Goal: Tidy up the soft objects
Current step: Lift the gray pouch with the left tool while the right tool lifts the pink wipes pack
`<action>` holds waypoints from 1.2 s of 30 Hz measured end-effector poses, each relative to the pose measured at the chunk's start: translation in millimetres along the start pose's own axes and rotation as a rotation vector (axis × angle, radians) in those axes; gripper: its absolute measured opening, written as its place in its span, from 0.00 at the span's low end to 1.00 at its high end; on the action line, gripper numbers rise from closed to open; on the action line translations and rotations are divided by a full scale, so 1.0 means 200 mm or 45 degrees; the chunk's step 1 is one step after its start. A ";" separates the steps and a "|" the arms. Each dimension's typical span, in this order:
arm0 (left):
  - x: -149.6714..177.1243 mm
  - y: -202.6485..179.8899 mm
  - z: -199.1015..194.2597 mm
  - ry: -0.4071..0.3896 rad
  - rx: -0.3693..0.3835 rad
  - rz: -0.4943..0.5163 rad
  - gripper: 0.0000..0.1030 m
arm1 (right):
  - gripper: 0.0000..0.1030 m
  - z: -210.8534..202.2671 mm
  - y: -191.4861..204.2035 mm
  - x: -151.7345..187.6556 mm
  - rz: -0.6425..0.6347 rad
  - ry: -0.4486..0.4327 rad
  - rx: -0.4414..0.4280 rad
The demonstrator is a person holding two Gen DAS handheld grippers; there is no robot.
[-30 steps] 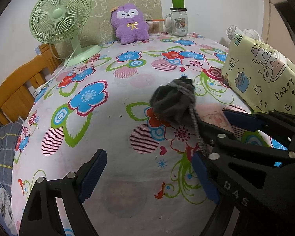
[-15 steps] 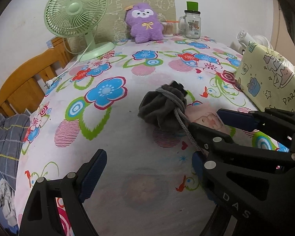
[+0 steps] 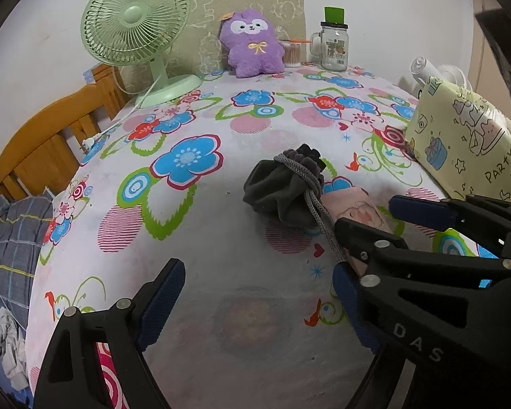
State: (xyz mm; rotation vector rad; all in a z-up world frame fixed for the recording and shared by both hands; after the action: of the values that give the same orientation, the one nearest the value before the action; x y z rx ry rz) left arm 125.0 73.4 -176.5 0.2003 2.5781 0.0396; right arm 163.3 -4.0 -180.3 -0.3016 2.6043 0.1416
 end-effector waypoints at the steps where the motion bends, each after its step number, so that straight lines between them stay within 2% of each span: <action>1: 0.00 0.00 0.00 0.002 -0.002 0.001 0.87 | 0.53 0.01 0.00 0.00 -0.001 0.004 0.000; 3: 0.00 0.00 0.01 0.009 -0.006 0.002 0.87 | 0.49 0.02 0.01 -0.01 0.004 0.014 0.002; 4: -0.01 0.00 0.01 0.010 -0.004 0.000 0.87 | 0.44 0.03 0.00 -0.01 0.009 0.016 0.006; 7: -0.03 -0.01 0.02 0.020 -0.001 0.004 0.87 | 0.41 0.03 -0.01 -0.03 0.010 0.016 0.016; 25: -0.25 -0.08 0.08 -0.003 -0.020 0.048 0.88 | 0.40 -0.02 -0.17 -0.15 0.129 -0.069 0.024; 33: -0.33 -0.11 0.16 0.029 -0.012 0.080 0.88 | 0.40 0.00 -0.21 -0.19 0.167 -0.071 0.030; 35: -0.34 -0.11 0.17 0.038 -0.005 0.079 0.86 | 0.40 0.01 -0.22 -0.20 0.172 -0.067 0.031; 36: -0.35 -0.11 0.19 0.046 -0.002 0.072 0.81 | 0.40 0.02 -0.22 -0.20 0.175 -0.064 0.030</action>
State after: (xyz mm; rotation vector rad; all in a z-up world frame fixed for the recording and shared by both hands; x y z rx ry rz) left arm 199.4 40.5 -173.4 0.2740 2.6082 0.0672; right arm 209.4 -38.9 -165.2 -0.1091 2.5745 0.1642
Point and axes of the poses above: each gripper's, at about its wrist camera, not at the fingertips, and z roughly the way its jaws point, y to its left, x to its underside, the point moved 3 cm from there along z, roughly the way its jaws point, and after that the axes turned 8 degrees about y, right-handed, at the moved point
